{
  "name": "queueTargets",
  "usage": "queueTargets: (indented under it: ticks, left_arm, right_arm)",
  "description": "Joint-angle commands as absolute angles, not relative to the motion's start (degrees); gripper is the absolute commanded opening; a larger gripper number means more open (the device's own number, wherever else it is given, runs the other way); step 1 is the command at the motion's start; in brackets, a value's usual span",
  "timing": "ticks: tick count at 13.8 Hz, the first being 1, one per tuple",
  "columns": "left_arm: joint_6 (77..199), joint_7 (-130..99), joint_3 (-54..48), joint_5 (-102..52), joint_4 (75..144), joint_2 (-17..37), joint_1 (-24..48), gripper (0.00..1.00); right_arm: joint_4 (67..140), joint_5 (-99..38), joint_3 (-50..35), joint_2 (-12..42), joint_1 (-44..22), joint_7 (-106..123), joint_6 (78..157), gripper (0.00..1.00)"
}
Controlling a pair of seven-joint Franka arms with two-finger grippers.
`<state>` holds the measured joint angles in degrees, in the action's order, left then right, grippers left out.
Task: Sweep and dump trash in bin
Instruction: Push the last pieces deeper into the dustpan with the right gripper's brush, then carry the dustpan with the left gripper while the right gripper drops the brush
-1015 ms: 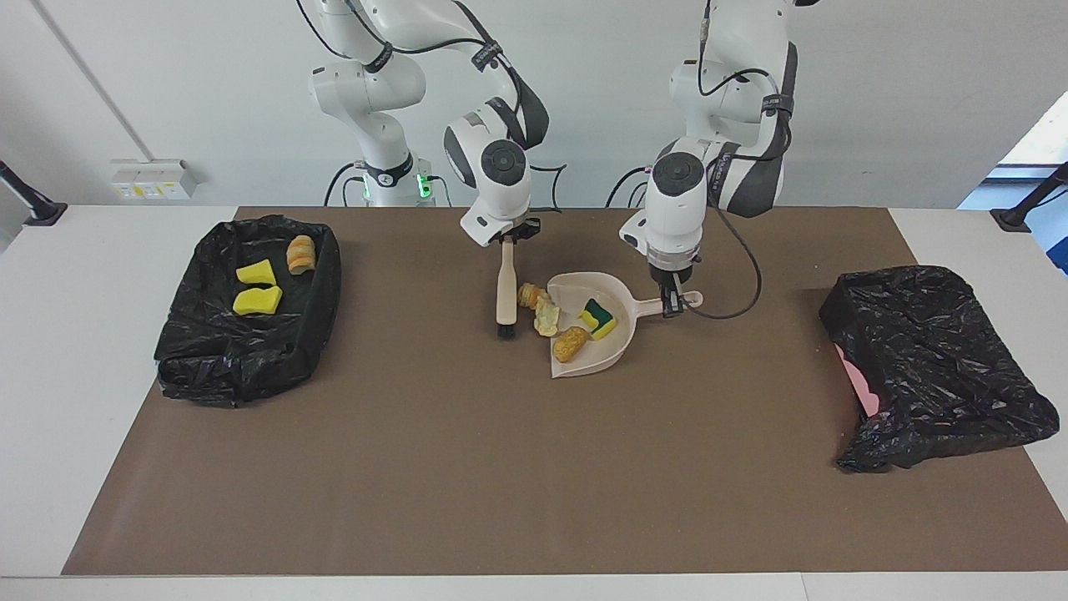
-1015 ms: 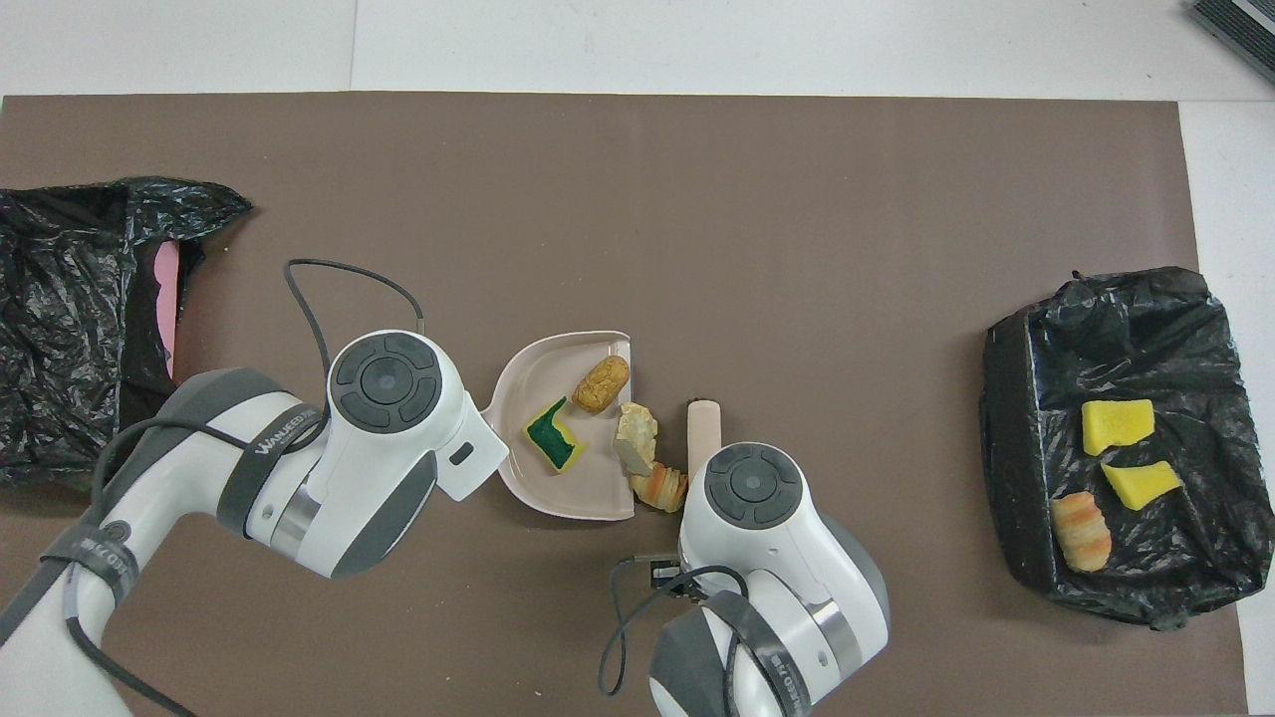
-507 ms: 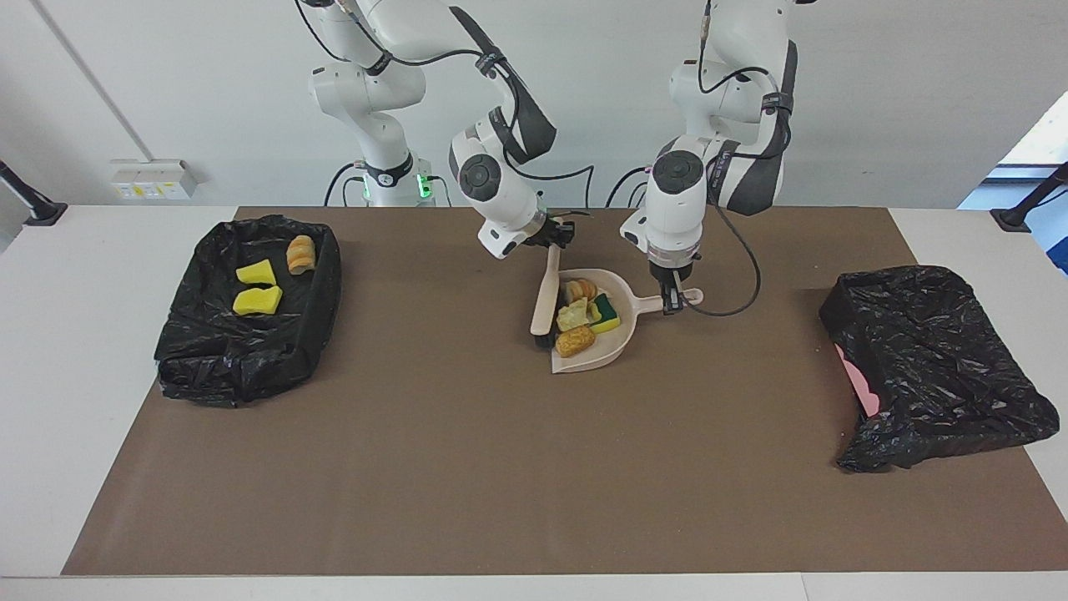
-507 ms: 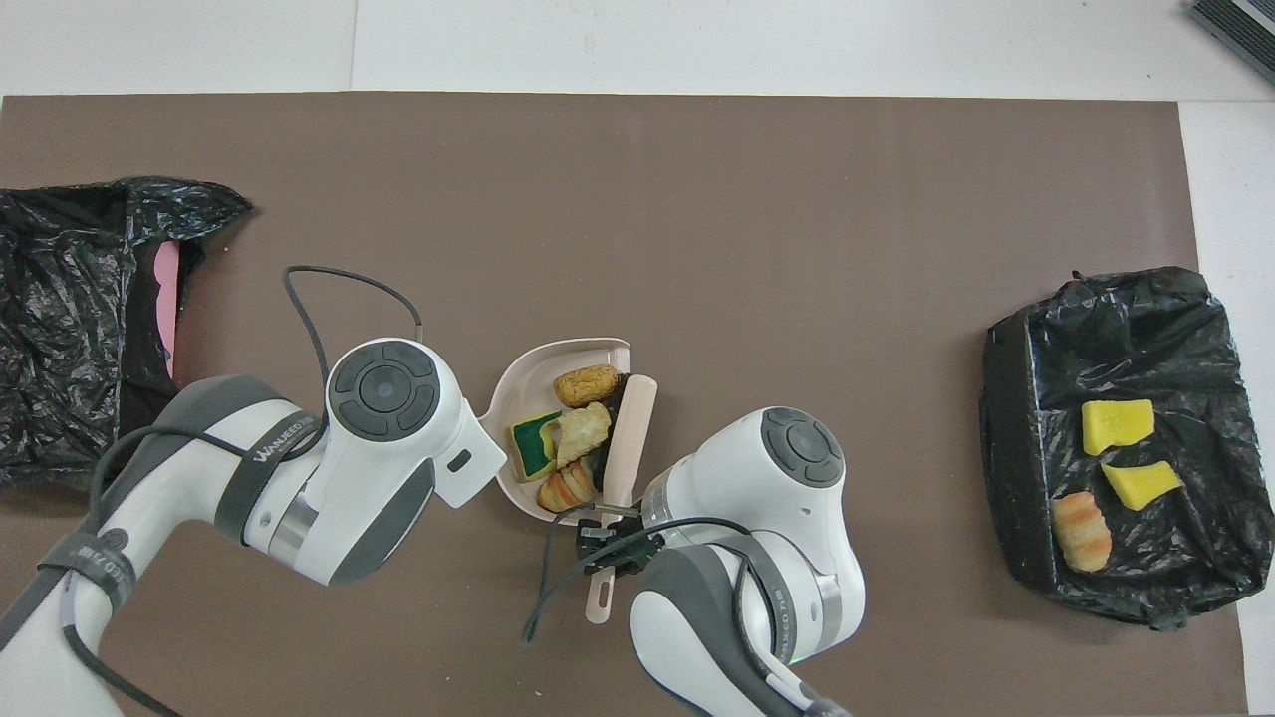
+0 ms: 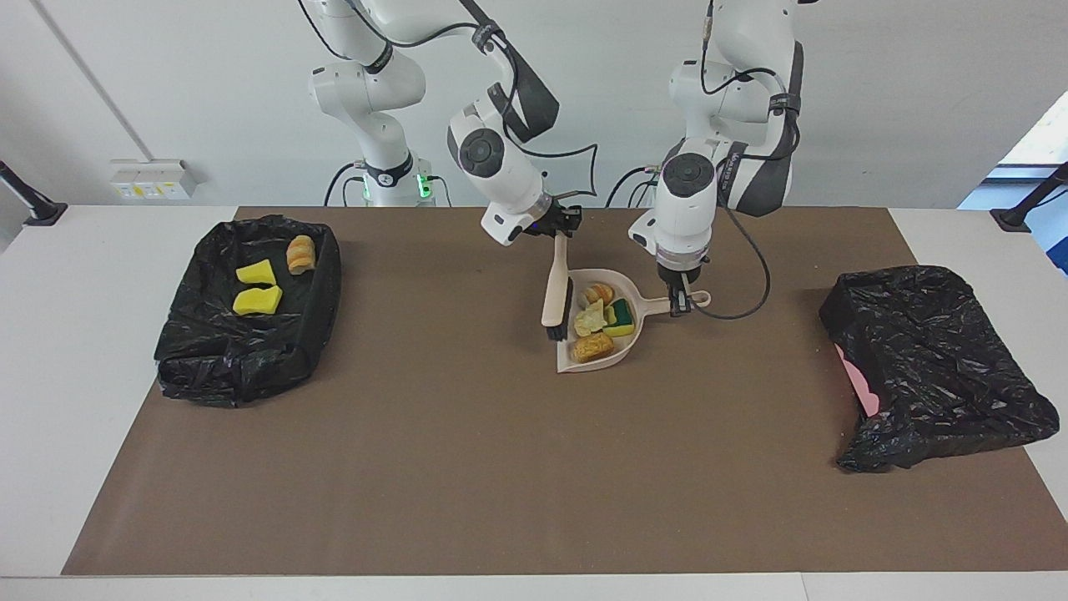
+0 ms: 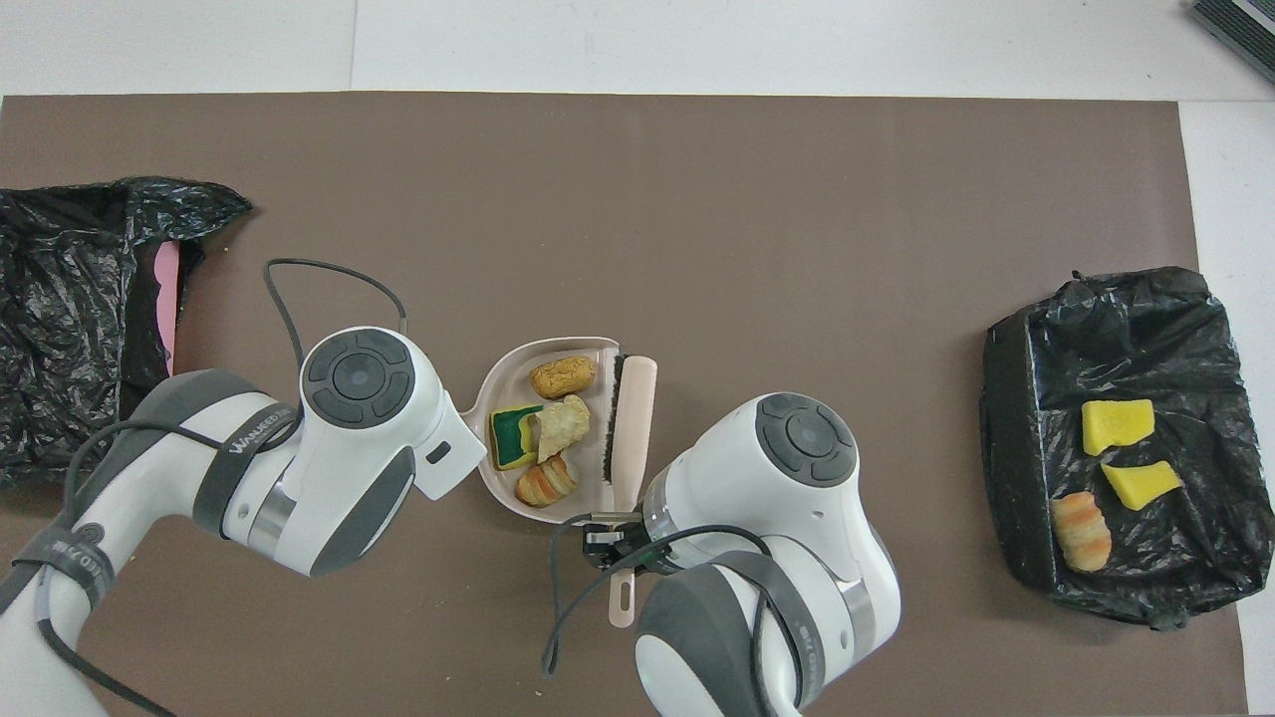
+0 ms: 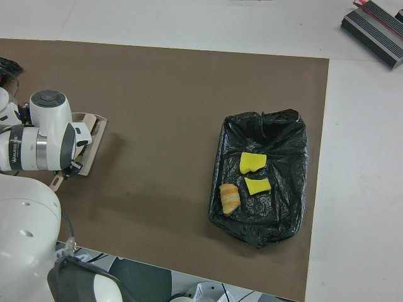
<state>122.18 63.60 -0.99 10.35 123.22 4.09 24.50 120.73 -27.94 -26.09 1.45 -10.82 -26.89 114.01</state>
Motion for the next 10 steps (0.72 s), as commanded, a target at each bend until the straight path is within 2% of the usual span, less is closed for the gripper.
queueTargets:
  ticks: [1,3,5,10]
  left_arm:
    - [122.2,67.7,-1.2,10.5,123.5,2.1,20.9,0.00]
    - [119.8,70.4,-1.1,7.9,121.5,1.6,19.3,0.00]
    - [118.0,74.4,-1.1,5.5,119.7,-0.5,16.3,0.00]
    - [110.4,84.0,-0.8,1.2,112.1,-2.2,6.2,0.00]
  right_arm:
    - [121.6,-22.8,-26.4,-4.6,-7.7,-29.4,105.6,0.00]
    - [122.4,-20.5,-26.5,-6.7,-7.7,-31.4,100.7,0.00]
    - [125.8,-21.1,-27.0,-9.5,-8.3,-32.4,99.2,0.00]
    - [129.5,-22.9,-27.1,-7.0,-17.0,-38.4,105.0,0.00]
